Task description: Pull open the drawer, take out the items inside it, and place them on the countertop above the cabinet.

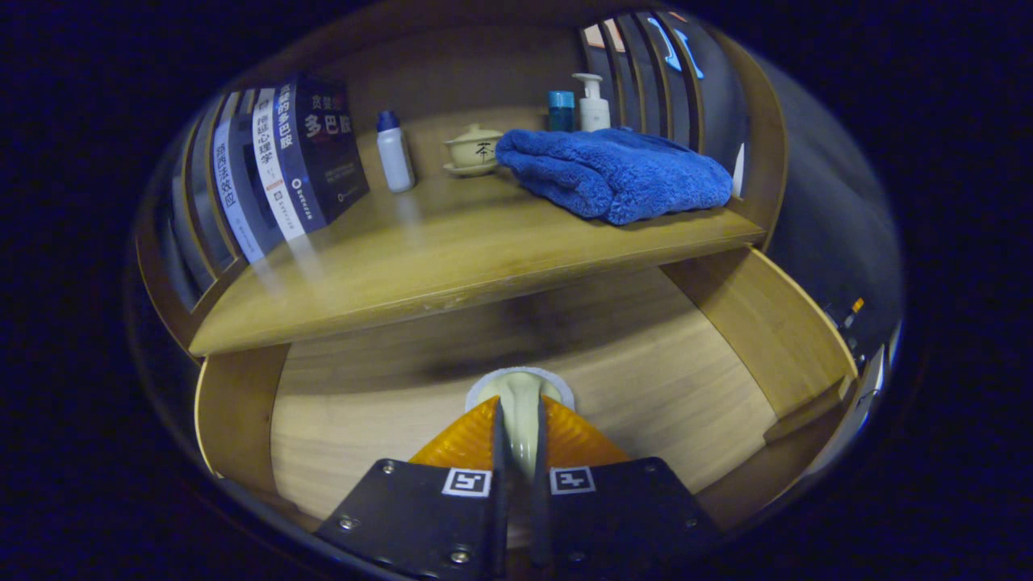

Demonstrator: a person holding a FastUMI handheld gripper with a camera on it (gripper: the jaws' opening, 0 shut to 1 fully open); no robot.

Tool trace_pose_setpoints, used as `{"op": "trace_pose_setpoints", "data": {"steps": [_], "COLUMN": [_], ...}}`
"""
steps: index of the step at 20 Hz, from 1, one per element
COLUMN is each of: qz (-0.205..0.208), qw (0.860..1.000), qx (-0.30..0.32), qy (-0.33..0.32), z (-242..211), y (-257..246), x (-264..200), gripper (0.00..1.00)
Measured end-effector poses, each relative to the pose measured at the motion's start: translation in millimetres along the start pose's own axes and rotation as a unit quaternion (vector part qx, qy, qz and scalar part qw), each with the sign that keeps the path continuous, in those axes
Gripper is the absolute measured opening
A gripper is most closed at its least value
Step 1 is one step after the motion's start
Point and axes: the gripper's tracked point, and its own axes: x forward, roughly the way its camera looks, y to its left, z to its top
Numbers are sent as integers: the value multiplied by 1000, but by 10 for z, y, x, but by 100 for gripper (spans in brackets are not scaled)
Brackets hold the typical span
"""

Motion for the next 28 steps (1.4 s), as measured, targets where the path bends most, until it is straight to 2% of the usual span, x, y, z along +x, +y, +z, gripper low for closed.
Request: {"op": "trace_pose_setpoints", "data": {"steps": [8,16,23,28], "qz": [-3,3,-2,26], "qw": [998,991,970,965], "qx": [-7,-18,-42,-35], "qy": [-60,-134,-238,-259], "z": [173,364,1076,1496], "y": [23,82,200,482], "x": [-116,-667,-1332,-1323], "gripper": [12,12,12,12]}}
